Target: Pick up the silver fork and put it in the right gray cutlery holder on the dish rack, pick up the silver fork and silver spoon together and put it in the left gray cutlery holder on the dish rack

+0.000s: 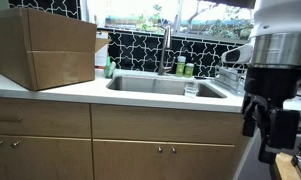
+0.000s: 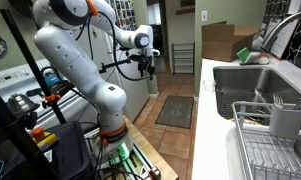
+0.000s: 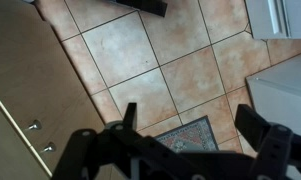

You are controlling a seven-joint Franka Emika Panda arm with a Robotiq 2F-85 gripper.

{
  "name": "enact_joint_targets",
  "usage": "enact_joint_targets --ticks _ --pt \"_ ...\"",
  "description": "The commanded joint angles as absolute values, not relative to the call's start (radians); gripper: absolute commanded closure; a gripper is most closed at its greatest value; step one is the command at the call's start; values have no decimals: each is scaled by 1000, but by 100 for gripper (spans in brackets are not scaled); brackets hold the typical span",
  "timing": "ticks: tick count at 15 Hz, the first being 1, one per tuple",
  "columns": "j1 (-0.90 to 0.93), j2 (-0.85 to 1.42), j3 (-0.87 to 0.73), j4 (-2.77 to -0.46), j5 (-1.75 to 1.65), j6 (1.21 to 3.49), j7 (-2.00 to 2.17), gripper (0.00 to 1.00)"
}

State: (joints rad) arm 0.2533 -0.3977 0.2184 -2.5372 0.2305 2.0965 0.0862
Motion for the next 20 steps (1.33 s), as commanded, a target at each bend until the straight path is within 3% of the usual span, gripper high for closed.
enact_joint_targets --ticks 1,7,16,17,20 --pt "253 -398 219 -2535 230 2093 86 0" --pt "231 -419 199 -2562 257 2103 130 0" --pt "6 -819 72 -2703 204 1825 339 0" --pt "36 -700 86 -2663 226 1874 272 0" --pt "-7 -790 79 -2672 222 1832 298 0"
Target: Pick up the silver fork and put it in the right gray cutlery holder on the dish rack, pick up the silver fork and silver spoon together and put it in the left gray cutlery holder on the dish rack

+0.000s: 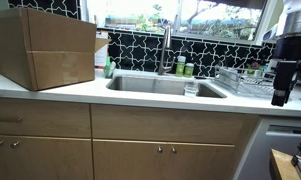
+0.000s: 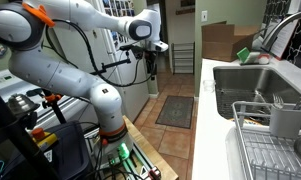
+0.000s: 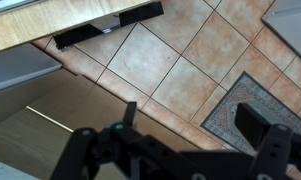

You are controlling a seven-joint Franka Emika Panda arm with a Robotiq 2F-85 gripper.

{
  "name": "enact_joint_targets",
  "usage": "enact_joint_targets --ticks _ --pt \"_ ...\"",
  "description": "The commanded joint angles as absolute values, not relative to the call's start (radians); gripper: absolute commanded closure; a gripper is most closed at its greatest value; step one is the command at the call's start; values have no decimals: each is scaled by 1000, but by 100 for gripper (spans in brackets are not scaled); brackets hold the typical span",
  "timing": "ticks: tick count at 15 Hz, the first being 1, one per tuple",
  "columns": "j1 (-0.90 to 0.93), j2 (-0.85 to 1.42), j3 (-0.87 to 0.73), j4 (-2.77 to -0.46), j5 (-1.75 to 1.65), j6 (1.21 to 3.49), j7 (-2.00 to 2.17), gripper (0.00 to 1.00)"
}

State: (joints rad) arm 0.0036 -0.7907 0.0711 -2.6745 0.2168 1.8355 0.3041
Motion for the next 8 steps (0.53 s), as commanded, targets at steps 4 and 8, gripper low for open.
enact_joint_targets --ticks 4,8 --pt "-7 -806 83 -2681 223 1832 309 0" --pt "-8 -804 83 -2682 223 1832 310 0"
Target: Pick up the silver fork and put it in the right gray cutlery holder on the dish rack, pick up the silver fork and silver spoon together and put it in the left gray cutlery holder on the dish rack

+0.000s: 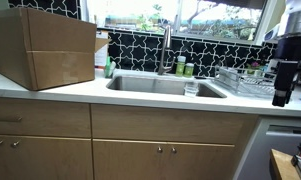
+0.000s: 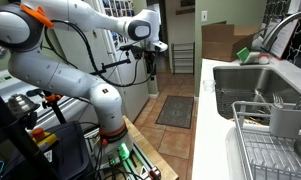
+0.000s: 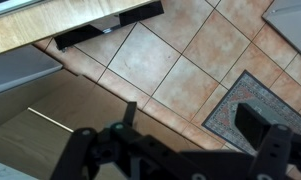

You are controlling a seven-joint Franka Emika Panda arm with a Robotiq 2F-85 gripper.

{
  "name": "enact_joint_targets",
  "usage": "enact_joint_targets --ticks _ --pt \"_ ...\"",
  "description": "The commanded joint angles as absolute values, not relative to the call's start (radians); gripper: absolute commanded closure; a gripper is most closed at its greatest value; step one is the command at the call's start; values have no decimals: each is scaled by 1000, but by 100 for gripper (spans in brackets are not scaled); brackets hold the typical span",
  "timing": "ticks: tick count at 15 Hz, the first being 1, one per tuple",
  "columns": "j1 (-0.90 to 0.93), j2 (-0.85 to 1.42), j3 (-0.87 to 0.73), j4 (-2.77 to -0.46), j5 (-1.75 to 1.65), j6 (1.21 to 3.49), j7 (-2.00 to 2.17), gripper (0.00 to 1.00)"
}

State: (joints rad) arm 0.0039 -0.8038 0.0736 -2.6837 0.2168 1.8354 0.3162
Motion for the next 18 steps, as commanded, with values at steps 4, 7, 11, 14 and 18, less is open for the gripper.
enact_joint_targets --ticks 4,7,11,14,18 --pt "-83 -814 83 -2671 193 1838 409 0" --pt "-203 -811 20 -2621 97 1821 423 0" --pt "-365 -768 -70 -2521 -31 1843 437 0" --pt "-453 -713 -112 -2454 -91 1907 477 0" --pt "-470 -723 -125 -2451 -101 1971 488 0"
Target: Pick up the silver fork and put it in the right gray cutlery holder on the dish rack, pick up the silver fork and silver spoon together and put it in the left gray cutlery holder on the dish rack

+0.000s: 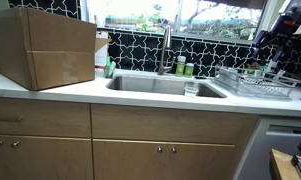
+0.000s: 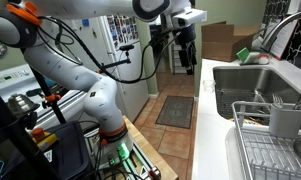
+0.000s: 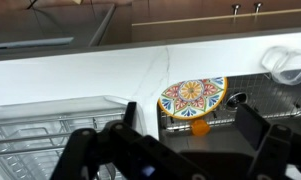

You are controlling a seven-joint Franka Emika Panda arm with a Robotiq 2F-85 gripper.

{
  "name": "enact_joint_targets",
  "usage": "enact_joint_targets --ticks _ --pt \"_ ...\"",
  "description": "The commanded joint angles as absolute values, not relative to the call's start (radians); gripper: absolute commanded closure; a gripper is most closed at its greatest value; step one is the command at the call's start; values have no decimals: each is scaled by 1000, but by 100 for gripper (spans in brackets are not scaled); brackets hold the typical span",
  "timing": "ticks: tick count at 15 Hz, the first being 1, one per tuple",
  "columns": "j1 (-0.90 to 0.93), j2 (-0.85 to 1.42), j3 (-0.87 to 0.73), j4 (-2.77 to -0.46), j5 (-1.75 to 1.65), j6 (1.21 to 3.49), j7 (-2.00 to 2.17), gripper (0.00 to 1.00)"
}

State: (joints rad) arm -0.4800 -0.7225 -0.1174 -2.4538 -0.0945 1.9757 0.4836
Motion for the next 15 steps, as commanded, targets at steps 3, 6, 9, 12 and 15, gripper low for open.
enact_joint_targets --ticks 3,6,9,12,15 --pt "-474 -694 -120 -2436 -106 1989 512 0" --pt "-526 -625 -118 -2382 -105 2005 640 0" --pt "-561 -567 -147 -2335 -118 2088 738 0" --pt "-607 -476 -159 -2289 -135 2182 847 0" --pt "-648 -395 -162 -2258 -160 2253 980 0"
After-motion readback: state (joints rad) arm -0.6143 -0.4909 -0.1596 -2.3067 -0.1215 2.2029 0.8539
